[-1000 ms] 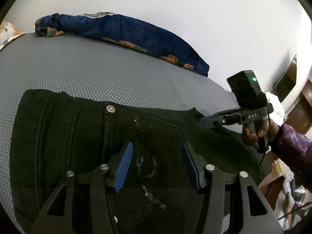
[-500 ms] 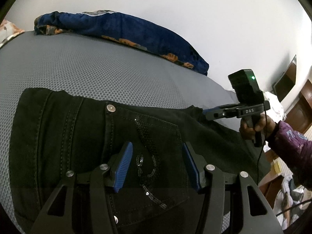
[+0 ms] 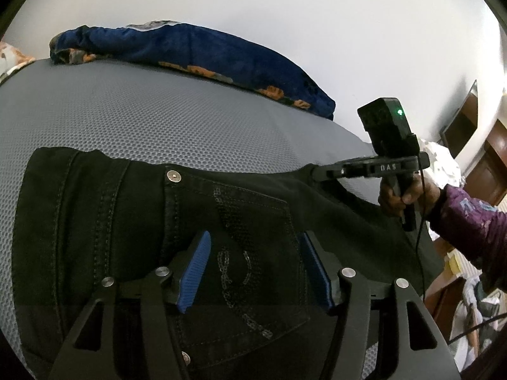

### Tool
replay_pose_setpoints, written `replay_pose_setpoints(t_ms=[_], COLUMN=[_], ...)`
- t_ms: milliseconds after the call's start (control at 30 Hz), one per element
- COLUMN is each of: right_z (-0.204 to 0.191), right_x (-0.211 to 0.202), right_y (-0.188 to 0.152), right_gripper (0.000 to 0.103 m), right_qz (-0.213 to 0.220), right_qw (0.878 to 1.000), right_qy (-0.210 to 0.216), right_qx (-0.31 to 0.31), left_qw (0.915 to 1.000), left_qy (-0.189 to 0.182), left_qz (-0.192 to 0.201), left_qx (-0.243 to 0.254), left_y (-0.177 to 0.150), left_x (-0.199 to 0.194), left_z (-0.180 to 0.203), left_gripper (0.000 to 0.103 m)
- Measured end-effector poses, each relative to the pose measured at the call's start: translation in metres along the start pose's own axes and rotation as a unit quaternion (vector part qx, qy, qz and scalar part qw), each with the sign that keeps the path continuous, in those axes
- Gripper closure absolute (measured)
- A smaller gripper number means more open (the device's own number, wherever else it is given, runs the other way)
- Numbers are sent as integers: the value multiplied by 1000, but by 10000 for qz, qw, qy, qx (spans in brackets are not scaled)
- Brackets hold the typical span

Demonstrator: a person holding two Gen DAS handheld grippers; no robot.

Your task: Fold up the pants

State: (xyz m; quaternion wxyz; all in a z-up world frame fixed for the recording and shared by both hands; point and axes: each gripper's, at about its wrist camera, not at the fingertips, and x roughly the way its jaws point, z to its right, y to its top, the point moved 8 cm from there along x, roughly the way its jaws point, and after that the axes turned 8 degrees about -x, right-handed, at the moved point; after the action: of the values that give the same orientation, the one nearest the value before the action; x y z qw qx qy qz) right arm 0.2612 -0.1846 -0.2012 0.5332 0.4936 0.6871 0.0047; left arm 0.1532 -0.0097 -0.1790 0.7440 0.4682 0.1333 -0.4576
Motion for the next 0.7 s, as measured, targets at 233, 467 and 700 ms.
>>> replay_pose_setpoints(t_ms=[233,467,700], right_z=[32,18,41], right_x=[6,9,-10], right_y=[2,9,10], right_gripper=[99,99,53], right_qz=[257,446,758], right_qw=[9961,9955,9884], right_qy=[154,-829,-1117], right_qx=[832,90,699], left_qw=[9996,9990,9990], left_qy=[-231,-344,-349], left_qz=[101,176,183], left_qx=[-124,-207,-220], left_y=[-4,-2,-1], left_x=[-1,-1,-2], left_z=[-5,-6,-6], left_gripper=[43,43,43])
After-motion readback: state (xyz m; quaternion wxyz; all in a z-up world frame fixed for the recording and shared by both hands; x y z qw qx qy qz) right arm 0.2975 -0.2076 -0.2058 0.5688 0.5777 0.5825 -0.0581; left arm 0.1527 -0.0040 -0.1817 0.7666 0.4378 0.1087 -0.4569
